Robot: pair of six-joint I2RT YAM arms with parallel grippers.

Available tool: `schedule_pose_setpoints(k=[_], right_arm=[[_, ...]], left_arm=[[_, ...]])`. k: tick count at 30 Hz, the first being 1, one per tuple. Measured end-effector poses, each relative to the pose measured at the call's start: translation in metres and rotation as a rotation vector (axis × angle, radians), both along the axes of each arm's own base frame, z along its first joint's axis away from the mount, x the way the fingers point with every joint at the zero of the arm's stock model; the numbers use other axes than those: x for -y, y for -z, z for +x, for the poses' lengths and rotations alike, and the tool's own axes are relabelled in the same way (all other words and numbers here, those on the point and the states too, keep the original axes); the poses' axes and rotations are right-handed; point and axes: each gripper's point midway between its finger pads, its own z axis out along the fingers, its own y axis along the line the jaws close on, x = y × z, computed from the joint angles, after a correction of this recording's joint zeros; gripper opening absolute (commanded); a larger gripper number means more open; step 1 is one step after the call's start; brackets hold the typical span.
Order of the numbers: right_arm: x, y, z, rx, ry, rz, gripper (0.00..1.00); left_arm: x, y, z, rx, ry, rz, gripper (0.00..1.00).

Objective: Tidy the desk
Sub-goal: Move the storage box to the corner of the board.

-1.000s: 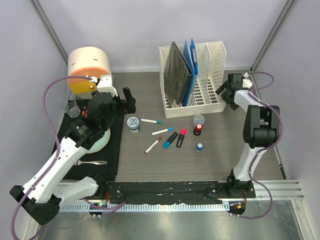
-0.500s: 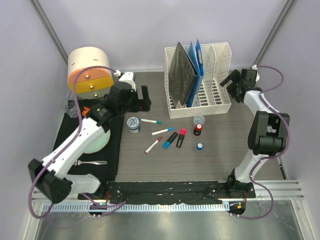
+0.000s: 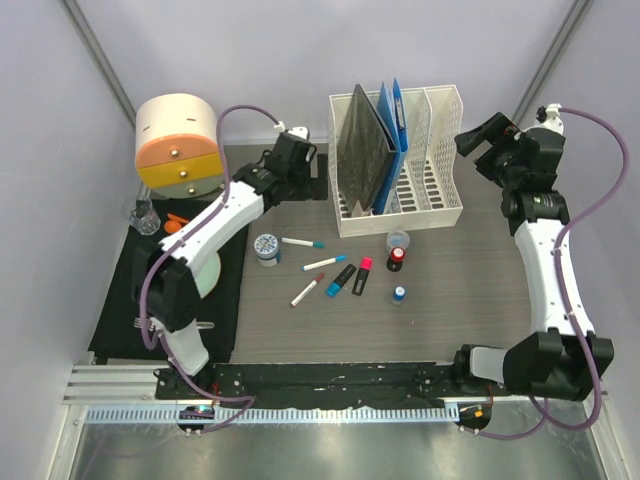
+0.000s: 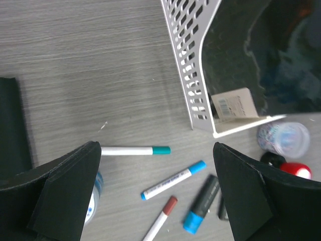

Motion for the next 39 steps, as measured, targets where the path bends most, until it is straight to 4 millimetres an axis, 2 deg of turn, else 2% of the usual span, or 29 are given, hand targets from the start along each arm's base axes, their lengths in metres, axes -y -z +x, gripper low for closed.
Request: schedule_pose_setpoints(k=[2, 6, 10, 15, 20, 26, 31, 39], right_arm=[[-0.002, -0.011, -0.013, 0.022, -0.004, -0.008, 1.00], [-0.004, -0.015, -0.026, 0.017, -0.008, -0.017, 1.00], [-0.005, -0.006, -0.033, -0.015, -0.017, -0.022, 0.99], [-0.007, 0.015, -0.038, -0.077, -0.030, -0.020, 1.00], [-0.008, 0.021, -0.040, -0.096, -0.039, -0.023, 1.00], [-0.005, 0.025, -0.041, -0.102, -0.043, -0.032, 1.00], [0.001, 0.030, -0.042, -0.116, -0.033, -0.034, 1.00], [0.012, 0.036, -0.043, -0.130, -0.011, -0.042, 1.00]], left_arm=[[0.004, 0.016, 0.012, -0.028, -0.008, 0.023, 1.00], [0.007, 0.049, 0.029, -0.094, -0.024, 0.071, 1.00], [0.007, 0.074, 0.045, -0.139, -0.042, 0.103, 1.00], [0.020, 0.089, 0.070, -0.147, -0.045, 0.106, 1.00], [0.030, 0.110, 0.075, -0.182, -0.029, 0.096, 1.00], [0.043, 0.125, 0.095, -0.189, -0.026, 0.082, 1.00], [0.056, 0.128, 0.111, -0.179, -0.006, 0.045, 1.00], [0.081, 0.135, 0.112, -0.197, 0.082, -0.037, 1.00]])
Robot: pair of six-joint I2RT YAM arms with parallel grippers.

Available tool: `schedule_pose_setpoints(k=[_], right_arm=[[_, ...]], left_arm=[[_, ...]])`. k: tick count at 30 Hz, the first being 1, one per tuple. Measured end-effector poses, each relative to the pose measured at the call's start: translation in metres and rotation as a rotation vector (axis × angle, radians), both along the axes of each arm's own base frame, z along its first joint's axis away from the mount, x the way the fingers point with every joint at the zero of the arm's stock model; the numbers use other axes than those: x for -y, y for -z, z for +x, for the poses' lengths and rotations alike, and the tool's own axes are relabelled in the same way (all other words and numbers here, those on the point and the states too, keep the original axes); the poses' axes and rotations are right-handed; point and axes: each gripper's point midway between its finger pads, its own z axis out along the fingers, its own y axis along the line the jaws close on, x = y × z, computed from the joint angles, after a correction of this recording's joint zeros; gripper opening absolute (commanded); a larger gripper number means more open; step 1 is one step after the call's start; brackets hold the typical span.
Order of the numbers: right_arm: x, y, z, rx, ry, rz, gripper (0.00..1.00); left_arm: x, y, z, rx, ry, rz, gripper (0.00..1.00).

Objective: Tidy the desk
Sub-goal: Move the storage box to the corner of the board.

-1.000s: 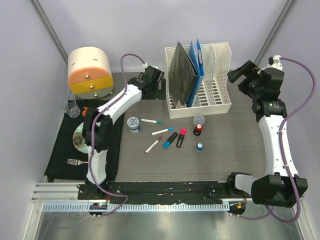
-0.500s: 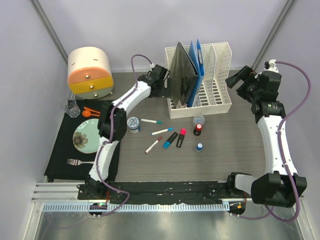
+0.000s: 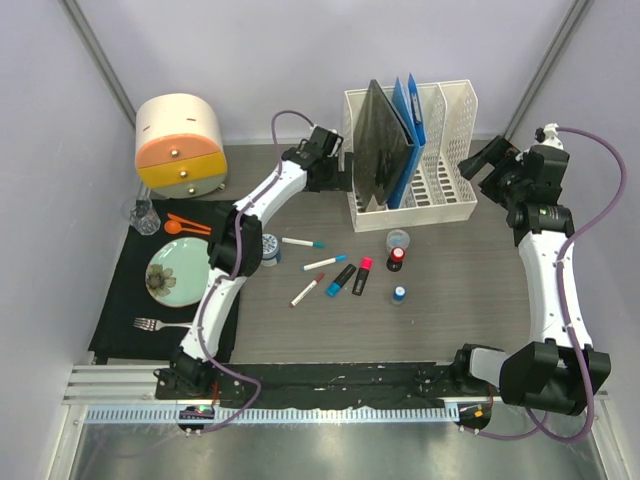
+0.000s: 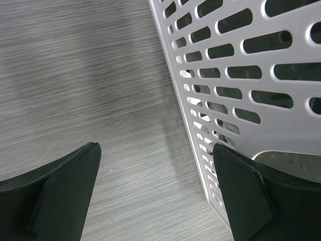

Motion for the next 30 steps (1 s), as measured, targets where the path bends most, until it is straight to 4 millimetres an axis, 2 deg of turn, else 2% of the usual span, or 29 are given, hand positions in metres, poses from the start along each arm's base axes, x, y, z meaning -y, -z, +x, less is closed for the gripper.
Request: schedule_pose_setpoints(k=[7, 16, 19, 22, 24, 26, 30], right_arm=[[0.001, 0.005, 0.001, -0.015, -0.006, 0.006, 1.00], [-0.002, 0.007, -0.001, -0.023, -0.024, 0.020, 1.00], [-0.005, 0.006, -0.002, -0.021, -0.041, 0.028, 1.00], [-0.010, 0.002, -0.004, -0.014, -0.057, 0.040, 1.00], [-0.013, -0.003, -0.006, -0.002, -0.071, 0.048, 1.00], [-0.017, -0.011, -0.009, 0.018, -0.088, 0.058, 1.00], [-0.032, -0.033, -0.016, 0.079, -0.157, 0.080, 1.00]], left_arm=[[0.028, 0.002, 0.011, 0.006, 0.060, -0.098, 1.00], [0.054, -0.003, 0.006, 0.012, 0.141, -0.193, 1.00], [0.056, -0.002, -0.003, 0.013, 0.152, -0.193, 1.00], [0.044, -0.006, -0.021, 0.011, 0.153, -0.156, 1.00], [0.033, -0.025, -0.031, 0.038, 0.146, -0.130, 1.00], [0.024, -0.061, -0.037, 0.108, 0.140, -0.119, 1.00], [-0.007, -0.164, -0.043, 0.331, 0.097, -0.130, 1.00]])
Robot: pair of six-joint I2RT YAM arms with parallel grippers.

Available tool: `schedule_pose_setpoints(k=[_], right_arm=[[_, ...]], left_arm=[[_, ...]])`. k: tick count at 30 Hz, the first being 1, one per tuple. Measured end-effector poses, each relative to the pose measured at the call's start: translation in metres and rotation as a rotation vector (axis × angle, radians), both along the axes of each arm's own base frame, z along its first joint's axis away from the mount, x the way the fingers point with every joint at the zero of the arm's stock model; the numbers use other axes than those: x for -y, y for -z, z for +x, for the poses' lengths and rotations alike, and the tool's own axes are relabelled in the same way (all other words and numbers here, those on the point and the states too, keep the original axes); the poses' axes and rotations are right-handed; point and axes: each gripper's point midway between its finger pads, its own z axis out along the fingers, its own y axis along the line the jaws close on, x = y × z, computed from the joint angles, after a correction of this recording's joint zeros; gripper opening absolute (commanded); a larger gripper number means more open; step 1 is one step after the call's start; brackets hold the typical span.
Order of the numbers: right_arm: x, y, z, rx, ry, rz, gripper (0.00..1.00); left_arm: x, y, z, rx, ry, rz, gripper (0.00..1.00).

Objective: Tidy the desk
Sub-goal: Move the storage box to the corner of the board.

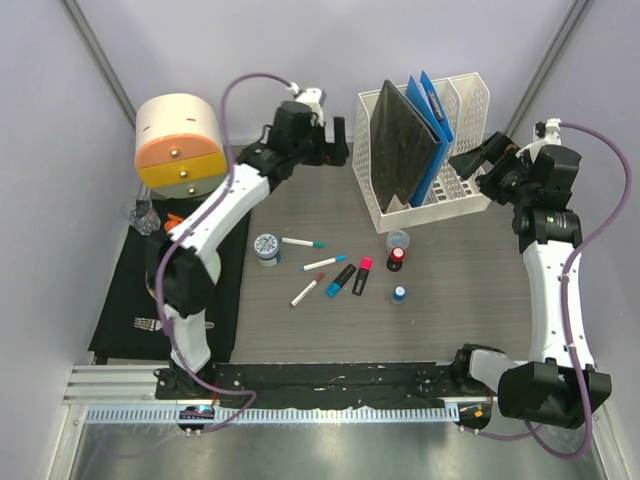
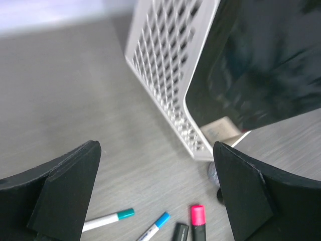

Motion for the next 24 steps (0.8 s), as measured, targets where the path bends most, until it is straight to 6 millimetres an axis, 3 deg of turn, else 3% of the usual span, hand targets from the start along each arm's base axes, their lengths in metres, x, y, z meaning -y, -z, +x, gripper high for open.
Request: schedule_pose_setpoints(k=[3, 5, 7, 9, 12, 17, 19, 24], right_arm=[[-0.022, -0.015, -0.004, 0.041, -0.075, 0.005, 1.00], [-0.044, -0.023, -0.004, 0.051, -0.136, -0.006, 1.00], [-0.079, -0.033, -0.004, 0.068, -0.217, -0.024, 1.00], [-0.116, -0.040, -0.003, 0.080, -0.307, -0.029, 1.00], [-0.153, -0.035, 0.002, 0.071, -0.385, -0.028, 1.00], [-0.211, -0.009, 0.026, 0.016, -0.471, -0.035, 1.00], [-0.244, 0.005, 0.038, -0.008, -0.521, -0.040, 1.00], [-0.310, 0.036, 0.069, -0.039, -0.602, -0.026, 1.00]], left_arm=[[-0.035, -0.073, -0.009, 0.152, -0.055, -0.050, 1.00], [-0.063, -0.108, -0.012, 0.218, -0.099, -0.082, 1.00], [-0.098, -0.133, -0.009, 0.266, -0.164, -0.098, 1.00], [-0.135, -0.145, -0.002, 0.294, -0.236, -0.096, 1.00], [-0.183, -0.143, 0.011, 0.299, -0.336, -0.068, 1.00], [-0.262, -0.110, 0.024, 0.227, -0.499, -0.036, 1.00], [-0.295, -0.100, 0.026, 0.204, -0.563, -0.035, 1.00], [-0.368, -0.103, 0.027, 0.222, -0.711, -0.044, 1.00]])
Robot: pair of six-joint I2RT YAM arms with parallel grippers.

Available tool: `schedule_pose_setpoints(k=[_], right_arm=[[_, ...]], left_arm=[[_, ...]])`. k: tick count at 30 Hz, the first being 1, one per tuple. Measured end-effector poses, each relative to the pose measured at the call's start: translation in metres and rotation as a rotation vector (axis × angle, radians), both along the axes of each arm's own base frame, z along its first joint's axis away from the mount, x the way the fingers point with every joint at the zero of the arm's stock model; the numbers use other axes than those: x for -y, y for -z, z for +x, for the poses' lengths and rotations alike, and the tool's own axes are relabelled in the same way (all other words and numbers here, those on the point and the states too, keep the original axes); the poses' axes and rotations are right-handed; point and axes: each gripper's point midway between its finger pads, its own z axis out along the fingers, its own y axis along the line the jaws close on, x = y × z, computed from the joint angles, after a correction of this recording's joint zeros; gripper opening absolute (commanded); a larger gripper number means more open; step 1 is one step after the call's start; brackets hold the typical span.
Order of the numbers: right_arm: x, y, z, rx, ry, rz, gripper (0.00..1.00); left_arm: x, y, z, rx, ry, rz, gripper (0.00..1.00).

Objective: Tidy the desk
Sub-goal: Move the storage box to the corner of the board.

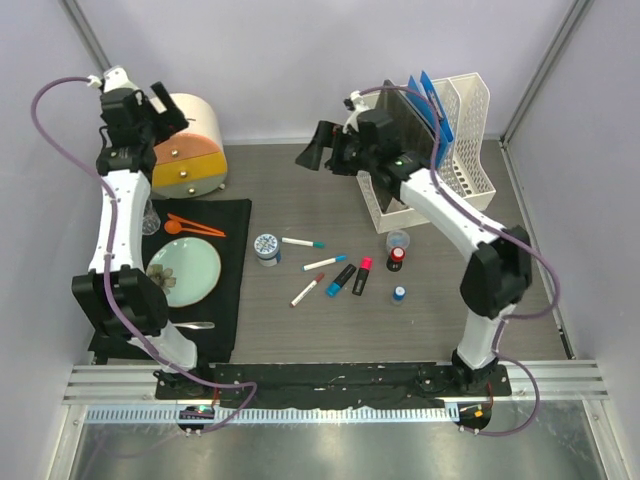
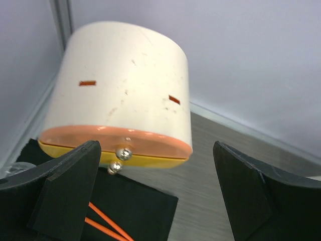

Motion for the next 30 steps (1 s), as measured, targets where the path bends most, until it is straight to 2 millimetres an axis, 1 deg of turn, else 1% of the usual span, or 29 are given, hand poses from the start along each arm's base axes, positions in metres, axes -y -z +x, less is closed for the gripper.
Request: schedule_pose_setpoints(k=[2, 5, 7, 9, 12, 14, 16, 19, 22, 26, 30], right_arm=[[-0.018, 0.009, 0.012, -0.010, -0.017, 0.017, 1.00], [-0.041, 0.025, 0.036, -0.031, -0.027, 0.041, 1.00], [-0.058, 0.030, 0.054, -0.030, -0.032, 0.071, 1.00], [-0.073, 0.029, 0.071, -0.020, -0.035, 0.106, 1.00], [-0.094, 0.029, 0.094, 0.000, -0.041, 0.158, 1.00], [-0.103, 0.032, 0.103, 0.004, -0.043, 0.185, 1.00], [-0.111, 0.036, 0.111, 0.010, -0.049, 0.211, 1.00], [-0.119, 0.046, 0.115, 0.001, -0.058, 0.227, 1.00], [-0.122, 0.054, 0.113, -0.019, -0.074, 0.233, 1.00], [-0.125, 0.049, 0.111, -0.005, -0.098, 0.248, 1.00], [-0.128, 0.047, 0.108, 0.002, -0.128, 0.260, 1.00]], left_arm=[[-0.018, -0.006, 0.001, 0.026, -0.038, 0.007, 1.00], [-0.031, -0.017, 0.004, 0.075, -0.071, 0.028, 1.00], [-0.036, -0.022, 0.005, 0.094, -0.086, 0.033, 1.00], [-0.041, -0.024, 0.006, 0.105, -0.098, 0.029, 1.00], [-0.055, -0.022, 0.006, 0.120, -0.139, 0.020, 1.00], [-0.065, -0.010, 0.006, 0.114, -0.178, 0.003, 1.00], [-0.072, 0.011, 0.004, 0.082, -0.214, -0.014, 1.00], [-0.081, 0.038, 0.003, 0.035, -0.260, -0.042, 1.00], [-0.089, 0.059, 0.006, 0.007, -0.298, -0.068, 1.00], [-0.105, 0.076, 0.006, 0.017, -0.350, -0.107, 1.00], [-0.127, 0.084, 0.010, 0.060, -0.402, -0.148, 1.00]])
